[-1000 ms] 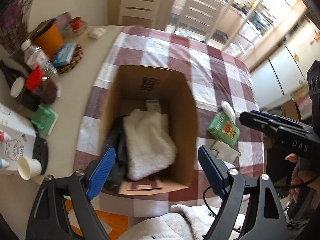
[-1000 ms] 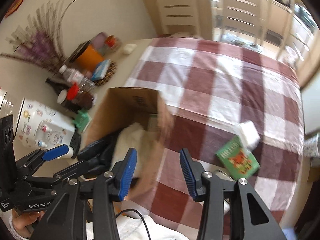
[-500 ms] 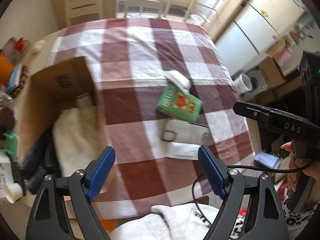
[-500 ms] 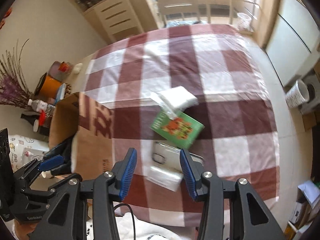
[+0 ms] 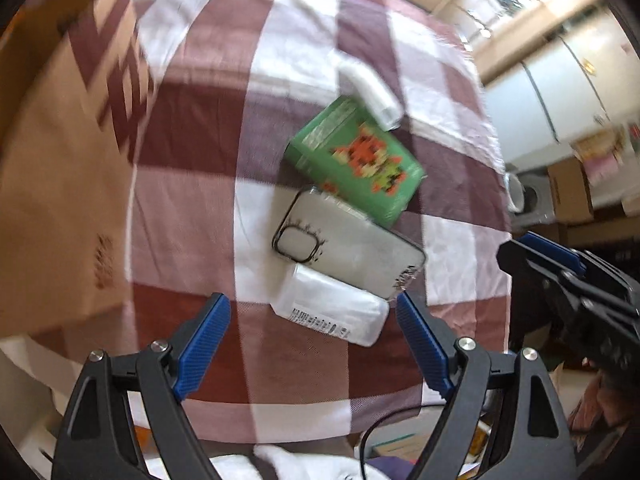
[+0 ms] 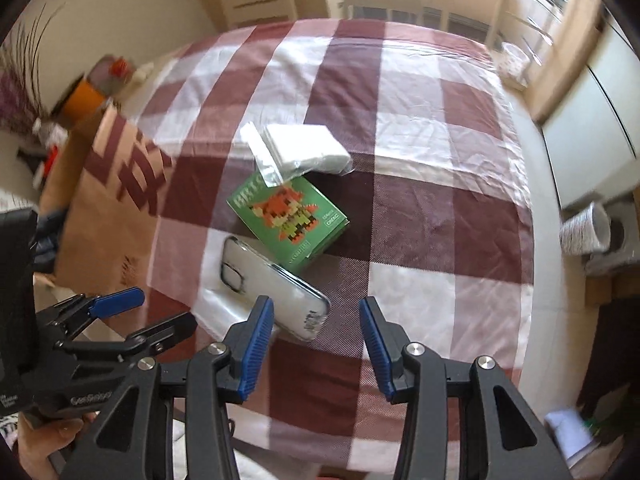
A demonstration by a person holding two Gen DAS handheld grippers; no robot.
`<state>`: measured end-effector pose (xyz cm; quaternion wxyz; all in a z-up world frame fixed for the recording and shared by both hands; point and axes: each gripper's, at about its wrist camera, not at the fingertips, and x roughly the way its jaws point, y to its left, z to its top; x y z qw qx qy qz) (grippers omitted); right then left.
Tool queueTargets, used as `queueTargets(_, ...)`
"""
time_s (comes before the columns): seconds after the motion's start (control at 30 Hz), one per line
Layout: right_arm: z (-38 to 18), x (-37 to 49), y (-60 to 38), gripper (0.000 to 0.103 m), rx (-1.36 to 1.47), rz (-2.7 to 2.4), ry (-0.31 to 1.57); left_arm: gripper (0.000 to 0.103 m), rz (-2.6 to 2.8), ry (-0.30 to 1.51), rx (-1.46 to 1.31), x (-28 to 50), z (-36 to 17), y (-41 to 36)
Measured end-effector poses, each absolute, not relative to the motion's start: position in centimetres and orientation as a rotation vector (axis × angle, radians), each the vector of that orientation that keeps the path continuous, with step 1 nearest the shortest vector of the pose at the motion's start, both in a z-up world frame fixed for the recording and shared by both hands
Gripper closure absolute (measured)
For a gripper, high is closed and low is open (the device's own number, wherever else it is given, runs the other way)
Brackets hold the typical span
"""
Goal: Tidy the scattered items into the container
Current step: 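Move both open tools from the box toward the phone case and white bottle, then grasp the white plastic bottle with the left tool while the right tool grasps the clear phone case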
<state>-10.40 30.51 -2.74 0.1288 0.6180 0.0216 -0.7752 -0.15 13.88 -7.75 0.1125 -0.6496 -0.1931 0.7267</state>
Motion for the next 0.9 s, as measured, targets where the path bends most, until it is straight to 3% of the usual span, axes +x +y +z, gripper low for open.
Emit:
queueTargets(0.23, -5.4, -11.9, 29.8, 0.057, 1.783, -2.189, 0.111, 0.017, 2.199, -0.798, -1.944, -0.3, -10.4, 14.0)
queueTargets(0.8, -11.9, -12.6, 26.5, 0.057, 1.836, -1.906, 0.235, 0.018, 1.984, -0.732, -2.088, 1.4, -16.3, 14.7)
queueTargets(0.9, -12.7, -12.1, 25.8, 0.057, 1.843, -1.854, 0.231, 0.025, 1.973, -0.684, -2.082, 1.6, -16.4, 13.6)
